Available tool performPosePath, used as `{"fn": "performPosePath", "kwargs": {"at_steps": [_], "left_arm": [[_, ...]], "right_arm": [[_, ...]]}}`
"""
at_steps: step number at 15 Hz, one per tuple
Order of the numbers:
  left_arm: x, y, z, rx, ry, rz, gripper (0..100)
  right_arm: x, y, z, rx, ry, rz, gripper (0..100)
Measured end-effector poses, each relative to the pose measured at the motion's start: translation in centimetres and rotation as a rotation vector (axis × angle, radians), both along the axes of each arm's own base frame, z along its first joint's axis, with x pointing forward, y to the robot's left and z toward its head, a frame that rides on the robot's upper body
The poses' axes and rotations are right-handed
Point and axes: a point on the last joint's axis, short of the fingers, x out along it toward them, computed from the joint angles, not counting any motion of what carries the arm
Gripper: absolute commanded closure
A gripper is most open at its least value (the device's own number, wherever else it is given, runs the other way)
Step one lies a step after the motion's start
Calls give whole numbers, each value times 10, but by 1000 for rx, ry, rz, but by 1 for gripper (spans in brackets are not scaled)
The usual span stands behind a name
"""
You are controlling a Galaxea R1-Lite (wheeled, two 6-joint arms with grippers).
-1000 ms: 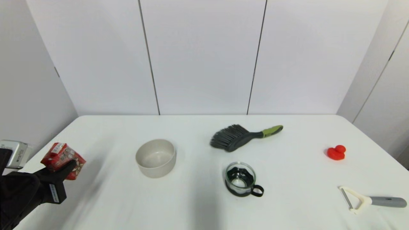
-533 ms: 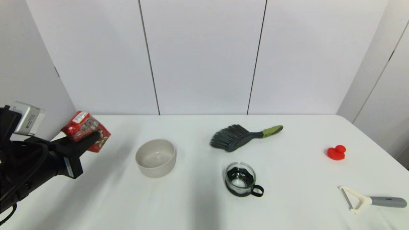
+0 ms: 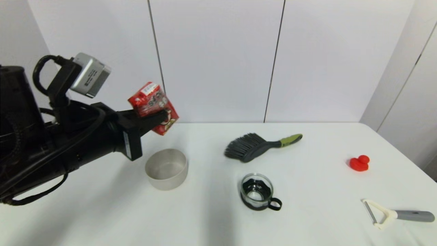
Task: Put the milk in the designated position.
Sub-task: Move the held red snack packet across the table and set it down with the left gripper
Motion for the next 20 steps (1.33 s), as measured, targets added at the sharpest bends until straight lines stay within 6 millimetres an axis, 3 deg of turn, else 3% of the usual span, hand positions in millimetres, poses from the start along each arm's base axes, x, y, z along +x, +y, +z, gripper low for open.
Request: {"fn": "performPosePath", "kwargs": {"at_steps": [6,10,15,20], "left_arm": [[34,-81,27,-53,-38,-167,100],[67,-133,34,-105,-54,-143,100],[99,-174,7,-133,22,118,100],[113,-181,-23,-44,135,439,100]], "right_arm": [[0,0,0,0,0,0,0],[0,0,0,0,0,0,0],[0,0,0,0,0,0,0],[0,0,0,0,0,1,0]]}}
